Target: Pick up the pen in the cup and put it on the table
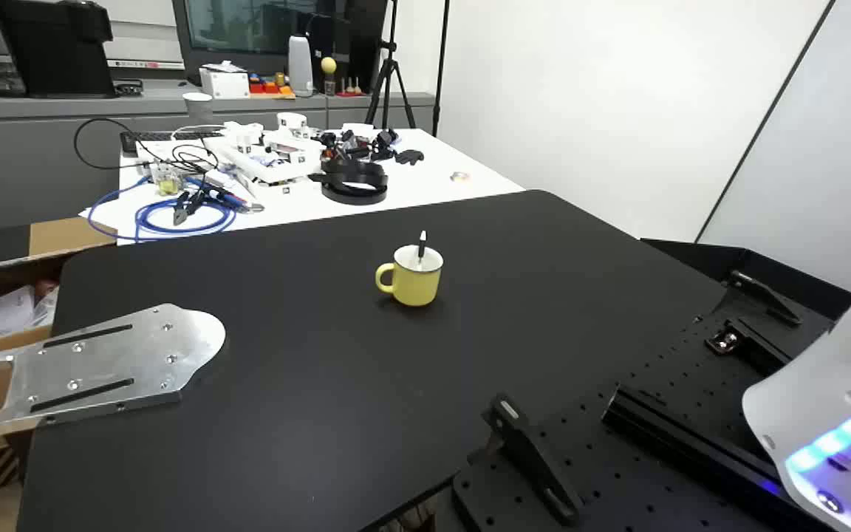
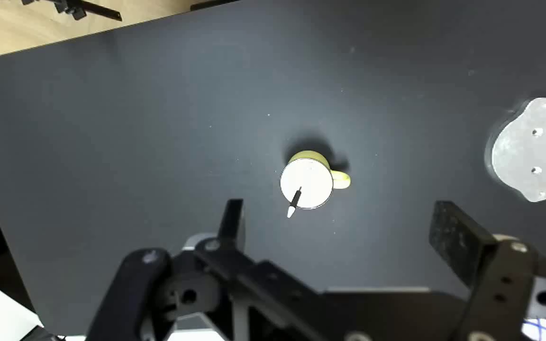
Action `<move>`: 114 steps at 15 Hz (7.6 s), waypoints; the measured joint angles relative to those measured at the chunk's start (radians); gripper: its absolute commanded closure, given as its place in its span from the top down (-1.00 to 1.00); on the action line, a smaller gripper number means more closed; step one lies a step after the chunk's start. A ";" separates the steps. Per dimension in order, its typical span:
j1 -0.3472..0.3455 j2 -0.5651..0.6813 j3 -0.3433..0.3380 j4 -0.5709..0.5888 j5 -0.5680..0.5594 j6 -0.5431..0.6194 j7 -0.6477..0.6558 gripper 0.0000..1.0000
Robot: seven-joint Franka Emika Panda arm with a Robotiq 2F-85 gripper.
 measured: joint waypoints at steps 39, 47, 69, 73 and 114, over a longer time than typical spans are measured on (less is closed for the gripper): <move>-0.069 0.397 -0.305 0.164 0.385 0.152 0.154 1.00; -0.061 0.416 -0.312 0.174 0.390 0.152 0.143 1.00; -0.041 0.634 -0.316 0.408 0.396 0.182 0.169 1.00; -0.043 0.756 -0.319 0.494 0.398 0.182 0.185 1.00; -0.085 1.261 -0.393 0.798 0.355 0.029 0.315 1.00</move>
